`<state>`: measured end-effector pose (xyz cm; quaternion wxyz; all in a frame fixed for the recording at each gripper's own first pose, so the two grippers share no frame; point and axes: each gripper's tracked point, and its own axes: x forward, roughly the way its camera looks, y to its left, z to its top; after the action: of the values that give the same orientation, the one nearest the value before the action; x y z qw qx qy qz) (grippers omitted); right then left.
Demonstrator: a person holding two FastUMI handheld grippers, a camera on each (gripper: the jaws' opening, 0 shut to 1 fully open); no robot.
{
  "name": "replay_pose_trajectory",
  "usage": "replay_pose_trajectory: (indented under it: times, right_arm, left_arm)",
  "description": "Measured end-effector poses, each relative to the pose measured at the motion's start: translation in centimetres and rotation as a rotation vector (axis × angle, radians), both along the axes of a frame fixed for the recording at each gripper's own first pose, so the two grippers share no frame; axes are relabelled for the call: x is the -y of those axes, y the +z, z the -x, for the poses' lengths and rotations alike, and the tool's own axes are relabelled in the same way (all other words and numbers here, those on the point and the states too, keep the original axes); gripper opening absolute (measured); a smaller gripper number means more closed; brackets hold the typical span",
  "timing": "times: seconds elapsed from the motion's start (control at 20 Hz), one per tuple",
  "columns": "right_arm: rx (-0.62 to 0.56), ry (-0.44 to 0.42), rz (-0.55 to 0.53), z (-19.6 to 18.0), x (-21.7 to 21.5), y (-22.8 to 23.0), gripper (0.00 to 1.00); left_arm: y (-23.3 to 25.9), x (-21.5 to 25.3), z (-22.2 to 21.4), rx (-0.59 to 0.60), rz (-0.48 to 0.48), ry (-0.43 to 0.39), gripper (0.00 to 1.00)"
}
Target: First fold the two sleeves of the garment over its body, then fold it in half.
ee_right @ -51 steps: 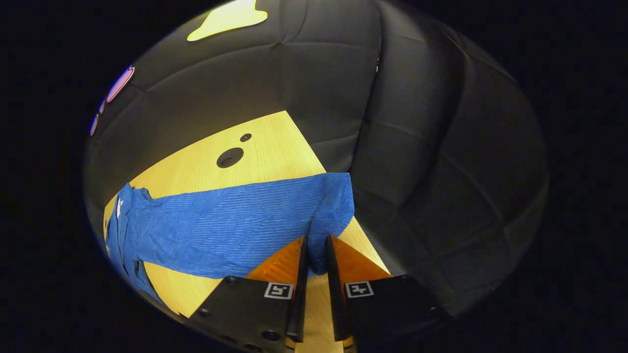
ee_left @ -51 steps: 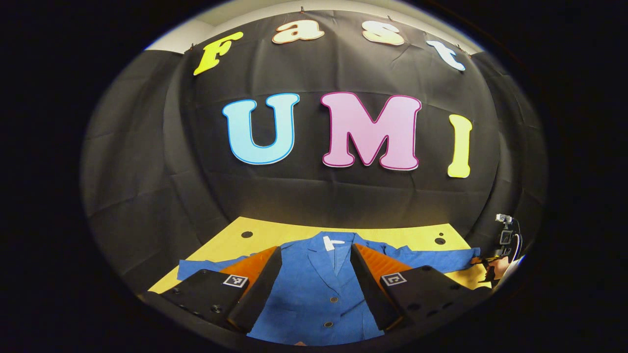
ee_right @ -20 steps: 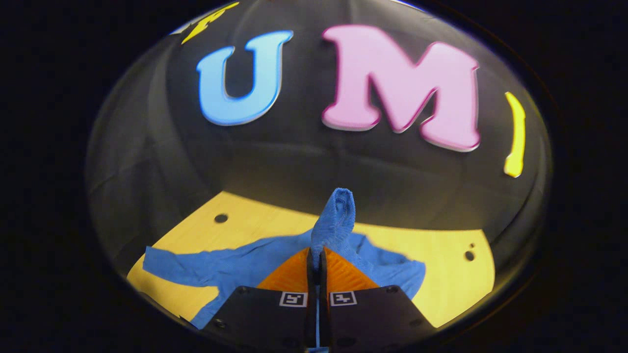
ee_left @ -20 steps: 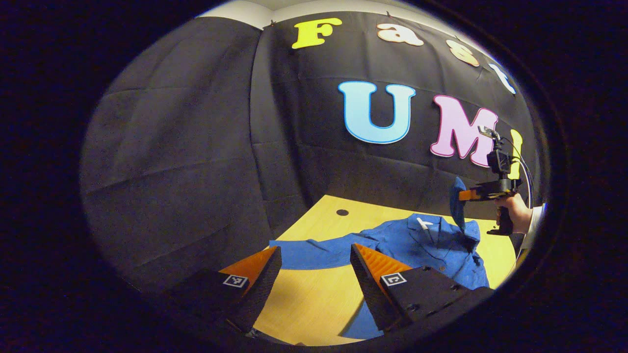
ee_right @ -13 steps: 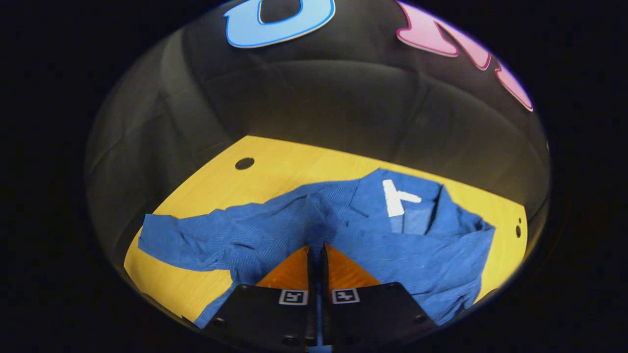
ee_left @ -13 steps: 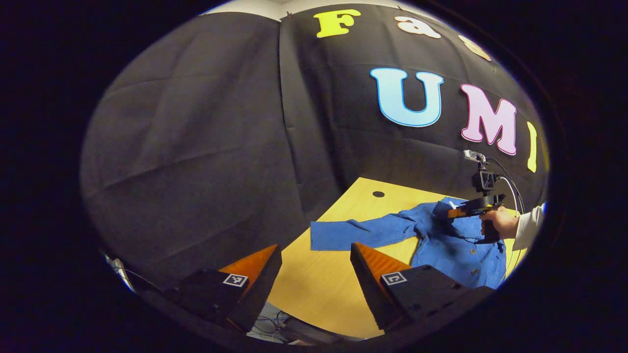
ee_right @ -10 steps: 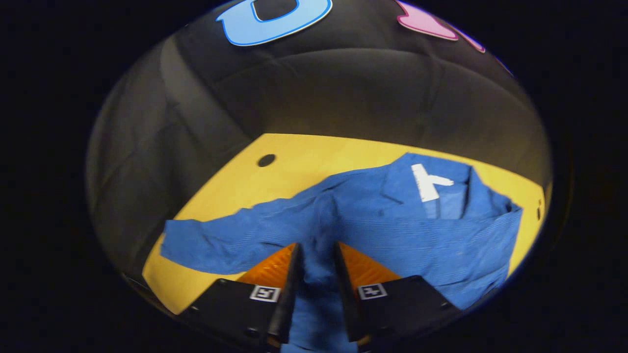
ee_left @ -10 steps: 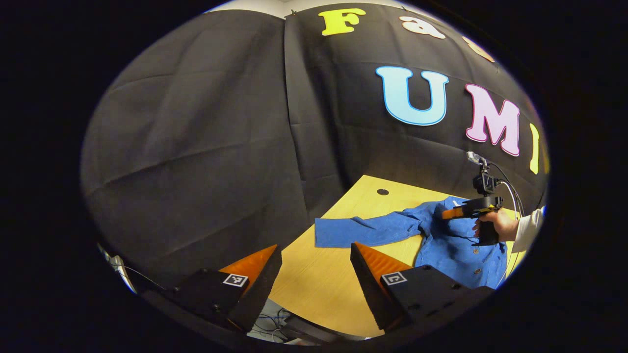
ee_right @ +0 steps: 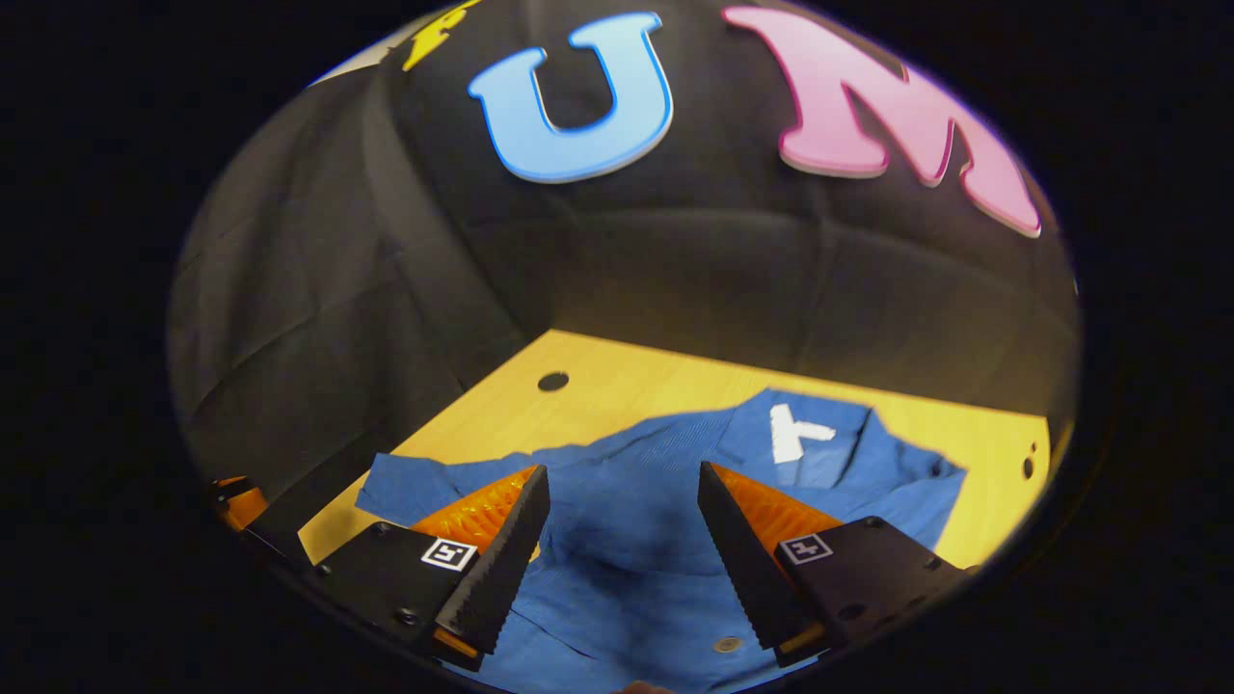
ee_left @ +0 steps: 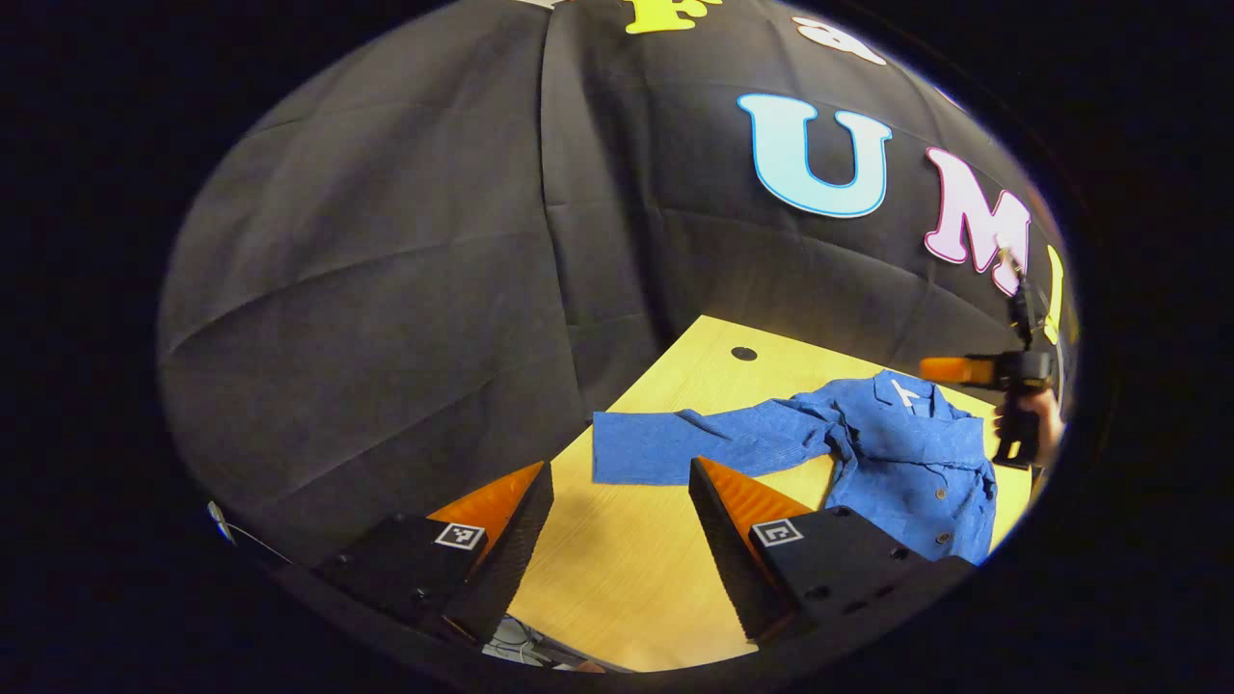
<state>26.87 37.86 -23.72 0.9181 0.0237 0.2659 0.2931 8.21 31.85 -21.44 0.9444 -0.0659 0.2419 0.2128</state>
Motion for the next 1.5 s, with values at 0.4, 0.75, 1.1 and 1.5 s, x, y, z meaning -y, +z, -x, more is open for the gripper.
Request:
replay_pose_trajectory:
  times: [0.4,0.75,1.1,1.5]
  right_arm:
    - [0.147,-0.081,-0.066,5.2,13.5,13.5,0.97]
    - [0.216,-0.261,-0.124,7.7,22.1,19.0,0.97]
    - [0.181,-0.292,-0.187,7.9,21.2,19.6,0.96]
    - [0.16,-0.284,-0.175,8.7,20.8,19.4,0.96]
  left_arm:
    - [-9.5,-6.6,-8.1,-0.216,0.025,0.018,0.84]
    - [-14.0,-8.7,-10.9,-0.296,0.092,0.025,0.84]
    - [-14.5,-8.5,-11.5,-0.291,0.101,-0.06,0.82]
    - [-14.6,-7.3,-13.1,-0.35,0.169,-0.089,0.01]
